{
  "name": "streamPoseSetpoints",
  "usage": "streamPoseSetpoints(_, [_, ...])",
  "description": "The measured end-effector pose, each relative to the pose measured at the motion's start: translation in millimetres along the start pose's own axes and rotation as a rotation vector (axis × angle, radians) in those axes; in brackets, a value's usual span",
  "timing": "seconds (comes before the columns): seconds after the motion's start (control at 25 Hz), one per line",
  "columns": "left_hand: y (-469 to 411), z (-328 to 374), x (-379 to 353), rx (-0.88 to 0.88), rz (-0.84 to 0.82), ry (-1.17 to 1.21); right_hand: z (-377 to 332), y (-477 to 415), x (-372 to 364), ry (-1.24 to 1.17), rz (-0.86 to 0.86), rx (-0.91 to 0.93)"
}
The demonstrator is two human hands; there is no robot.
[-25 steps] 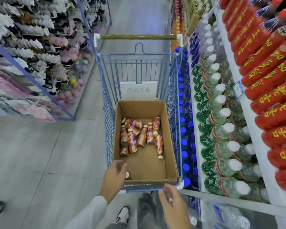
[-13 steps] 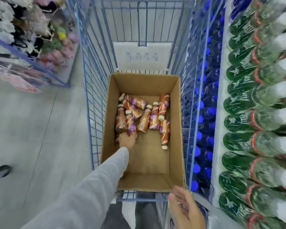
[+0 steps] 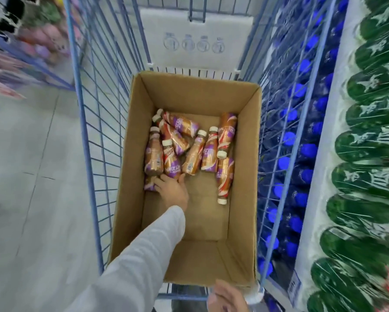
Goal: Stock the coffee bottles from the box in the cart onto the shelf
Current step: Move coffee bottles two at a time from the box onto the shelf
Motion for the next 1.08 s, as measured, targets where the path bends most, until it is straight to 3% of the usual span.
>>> streamPoseSetpoints(0.04, [-1.0,-2.4,1.2,-0.008,0.0,0.077,7.9,-1.0,-8.9,0.07,-0.099,-0.045])
streamPoseSetpoints(0.2, [3.2,-9.2,3.7,0.018,-0.058,0.277,6.5,3.2,-3.2,0.104,-0.071,-0.031])
streamPoseSetpoints(0.4, [20.8,-14.0,38.3,0.075,-0.403,0.659,-37.6,27.6,3.8,0.046,0.055,0.133])
streamPoseSetpoints(0.48, [47.0,-8.8,73.1,0.02,-0.59,0.751,-63.5,26.4,3.6,0.011,0.06,0.152])
streamPoseSetpoints(0.6, [85.5,-4.7,134.7,-0.095,-0.695,0.898,-109.6,-7.7,-6.9,0.124,0.054,0.223])
streamPoseSetpoints(0.72, [107.6,-17.3,181.1,-0.115,-0.736,0.942,-146.6,-71.6,-37.0,0.225,0.077,0.249])
streamPoseSetpoints(0.88, [108.9,-43.7,220.9,-0.091,-0.655,0.932,-173.2,-151.0,-79.5,0.28,0.129,0.146])
streamPoseSetpoints(1.08, [91.9,-91.4,227.8,0.017,-0.582,0.922,-161.9,-207.2,-102.9,0.0,0.23,-0.045])
Point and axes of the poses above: each hand's wrist, its own y-axis away from the middle knuckle, its own x-axis out of the back of the hand, z = x × y, the point moved 7 cm from there along -y, towards the middle knuckle, and after that the axes turned 1 degree about -z, right-handed, at the moved point
